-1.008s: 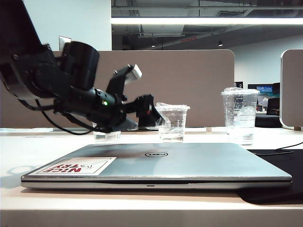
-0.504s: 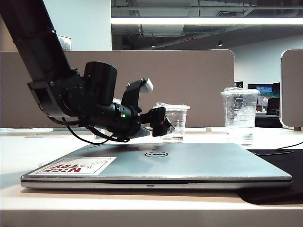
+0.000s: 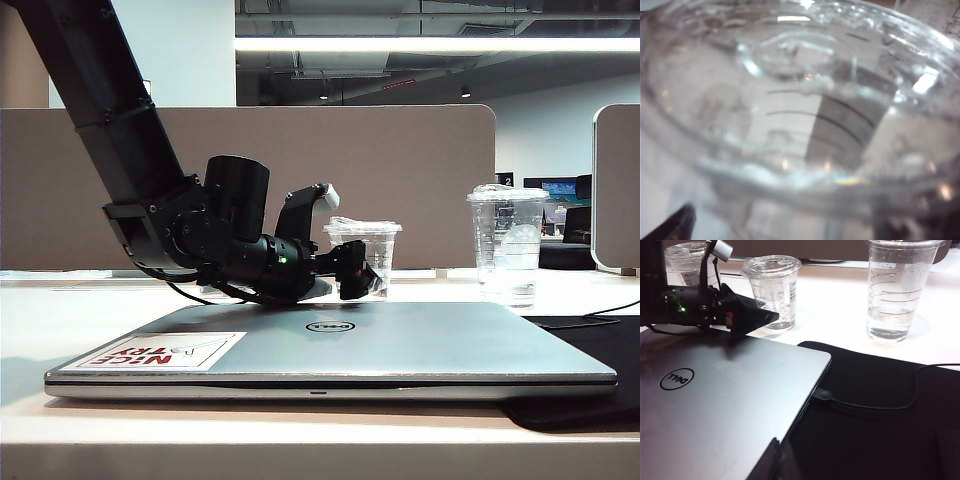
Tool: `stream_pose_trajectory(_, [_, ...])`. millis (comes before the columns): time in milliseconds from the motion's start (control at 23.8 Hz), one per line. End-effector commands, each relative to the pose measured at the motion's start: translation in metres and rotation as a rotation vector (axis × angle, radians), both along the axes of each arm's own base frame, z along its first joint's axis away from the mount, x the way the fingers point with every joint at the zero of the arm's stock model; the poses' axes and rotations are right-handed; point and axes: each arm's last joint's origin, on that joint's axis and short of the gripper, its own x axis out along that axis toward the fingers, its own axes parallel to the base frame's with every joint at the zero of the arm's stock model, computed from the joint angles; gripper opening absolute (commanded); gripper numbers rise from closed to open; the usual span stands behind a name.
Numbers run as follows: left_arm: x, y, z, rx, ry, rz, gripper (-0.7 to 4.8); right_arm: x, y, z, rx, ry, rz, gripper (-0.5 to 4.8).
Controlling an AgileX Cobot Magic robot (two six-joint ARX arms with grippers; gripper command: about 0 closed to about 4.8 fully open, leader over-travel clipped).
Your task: Pick up the coffee cup on the middle and place it on the left side of the laptop.
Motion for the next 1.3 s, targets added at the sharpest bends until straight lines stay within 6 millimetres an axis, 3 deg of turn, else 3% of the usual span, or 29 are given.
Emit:
stream_pose_trajectory(42, [0.003,-0.003,0.0,-0.008,-0.012,-0.006,4.79,0.0,0.0,0.0,0.003,-0.011,-0.001,-0.05])
stream_pose_trajectory(1092, [0.012,-0.01,0.011,-0.003,0.01,-0.075,4.79,0.0,0.0,0.0,0.003,-0.011,-0.001,-0.05])
stream_pose_trajectory(1302, [0.012,-0.01,0.011,-0.004,0.003,-0.069,4.56,0.0,0.0,0.0,0.003,-0.011,-0.001,-0.05])
